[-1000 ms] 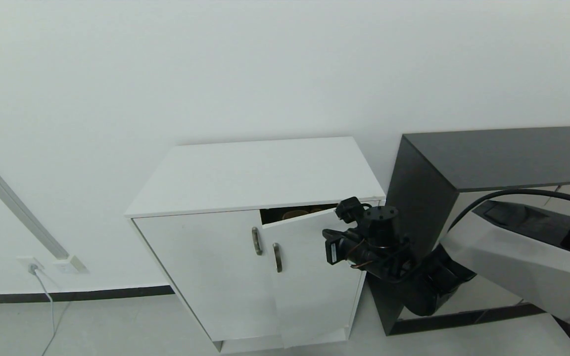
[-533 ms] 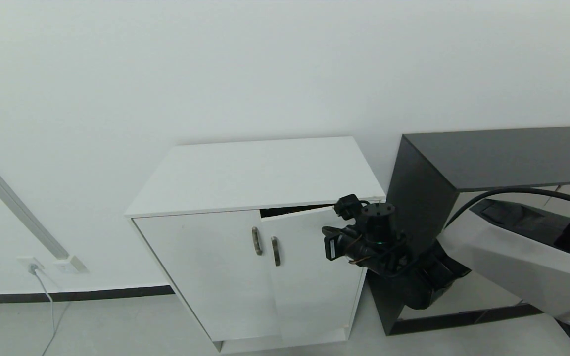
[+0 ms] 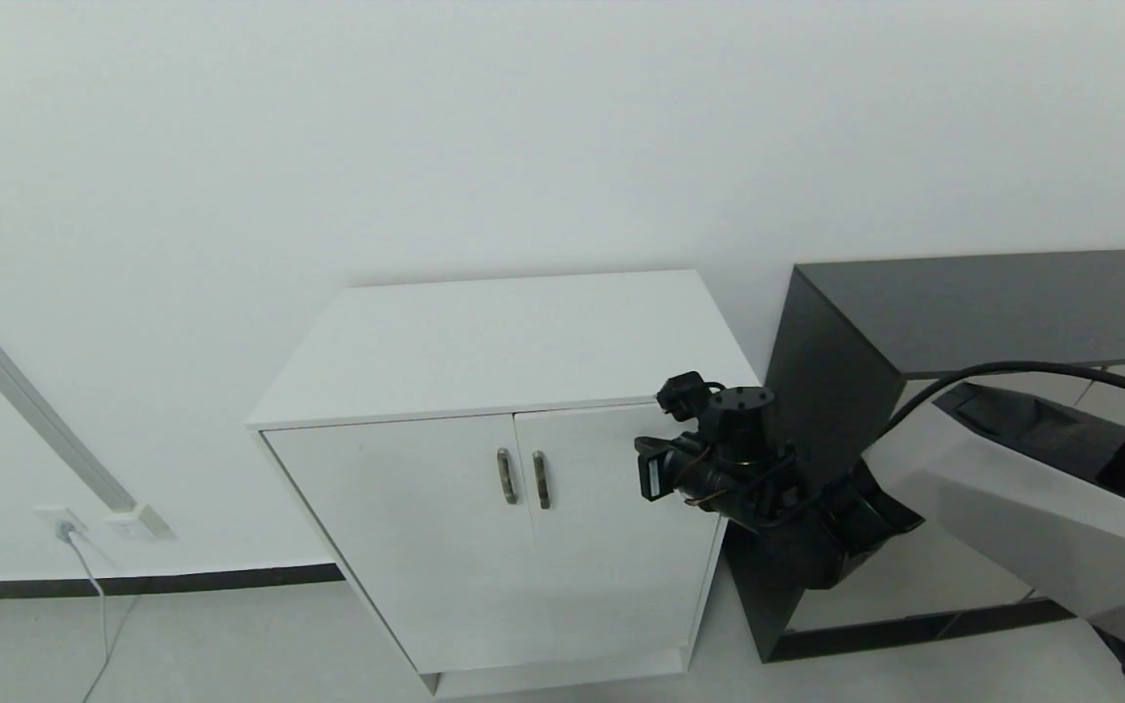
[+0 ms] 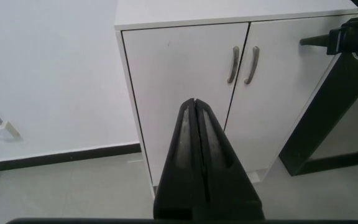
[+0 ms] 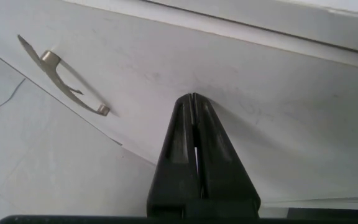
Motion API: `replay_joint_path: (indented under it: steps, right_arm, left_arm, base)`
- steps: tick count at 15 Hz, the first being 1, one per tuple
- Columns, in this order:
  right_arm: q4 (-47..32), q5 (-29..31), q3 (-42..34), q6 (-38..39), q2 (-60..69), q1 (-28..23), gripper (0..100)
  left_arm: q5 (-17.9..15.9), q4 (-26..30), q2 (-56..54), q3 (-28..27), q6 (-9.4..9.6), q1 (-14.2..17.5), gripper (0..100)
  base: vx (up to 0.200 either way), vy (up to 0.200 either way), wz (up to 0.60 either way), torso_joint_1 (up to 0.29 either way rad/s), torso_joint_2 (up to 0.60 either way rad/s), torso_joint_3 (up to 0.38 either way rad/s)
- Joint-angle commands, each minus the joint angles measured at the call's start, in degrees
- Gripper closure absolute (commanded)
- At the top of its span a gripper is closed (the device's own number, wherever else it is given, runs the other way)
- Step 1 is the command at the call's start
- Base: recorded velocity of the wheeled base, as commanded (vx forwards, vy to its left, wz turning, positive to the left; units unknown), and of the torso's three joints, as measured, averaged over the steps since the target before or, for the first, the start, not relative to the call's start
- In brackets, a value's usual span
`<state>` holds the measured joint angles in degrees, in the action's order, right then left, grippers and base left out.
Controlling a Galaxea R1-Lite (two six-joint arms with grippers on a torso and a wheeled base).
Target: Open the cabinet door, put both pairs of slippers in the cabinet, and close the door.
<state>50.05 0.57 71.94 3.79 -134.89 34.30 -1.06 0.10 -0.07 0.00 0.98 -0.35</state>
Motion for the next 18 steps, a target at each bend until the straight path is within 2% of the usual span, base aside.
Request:
replay_joint_path:
  steps: [1, 12, 15, 18]
  right_arm:
    - [-0.3, 0.0, 1.1, 0.0, -0.2, -0.1, 100]
    - [-0.3, 0.2, 0.4, 0.0, 0.4, -0.2, 100]
    - [1.4, 0.3, -6.4, 0.0, 5.0, -0.1, 100]
    - [9.4, 0.7, -19.4, 0.0, 11.7, -0.7, 100]
  left_arm:
    - [0.0, 0.0, 0.1, 0.0, -0.01, 0.0, 100]
    - [0.0, 0.0, 0.1, 0.0, -0.1, 0.0, 100]
    - [0.0, 0.0, 0.1, 0.0, -0.1, 0.0, 100]
    - [0.0, 0.0, 0.1, 0.0, -0.1, 0.0, 100]
  base:
    - [0.0, 0.0, 0.0, 0.0, 0.0, 0.0]
    - [0.0, 0.0, 0.0, 0.0, 0.0, 0.0]
    - [0.0, 0.0, 0.0, 0.0, 0.0, 0.0]
    - [0.0, 0.0, 0.0, 0.0, 0.0, 0.0]
